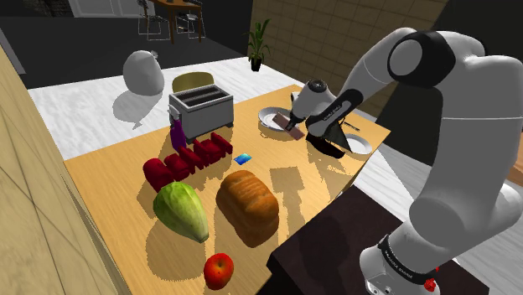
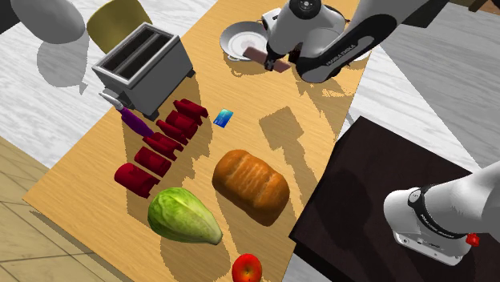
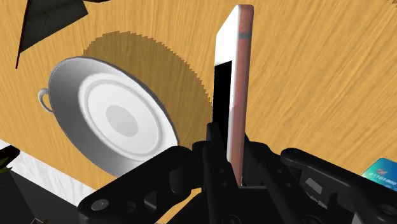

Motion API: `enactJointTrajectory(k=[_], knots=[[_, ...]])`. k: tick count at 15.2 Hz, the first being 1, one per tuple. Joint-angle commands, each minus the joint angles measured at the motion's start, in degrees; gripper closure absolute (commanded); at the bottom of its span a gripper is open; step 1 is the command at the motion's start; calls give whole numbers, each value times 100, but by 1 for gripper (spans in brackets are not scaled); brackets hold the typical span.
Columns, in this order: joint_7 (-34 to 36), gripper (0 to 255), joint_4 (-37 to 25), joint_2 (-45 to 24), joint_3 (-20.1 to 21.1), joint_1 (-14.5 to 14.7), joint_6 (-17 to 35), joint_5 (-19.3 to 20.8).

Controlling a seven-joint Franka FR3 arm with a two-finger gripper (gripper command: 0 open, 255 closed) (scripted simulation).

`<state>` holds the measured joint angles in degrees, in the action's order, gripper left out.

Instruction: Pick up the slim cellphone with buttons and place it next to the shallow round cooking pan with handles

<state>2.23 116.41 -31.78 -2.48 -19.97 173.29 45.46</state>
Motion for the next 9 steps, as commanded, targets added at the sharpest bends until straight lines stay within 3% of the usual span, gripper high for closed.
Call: enactJointTrajectory(k=[1,9], knots=[[153,255,-31,-133,-157,126,126,108],[624,255,-292,-743,-698,566,564,357]])
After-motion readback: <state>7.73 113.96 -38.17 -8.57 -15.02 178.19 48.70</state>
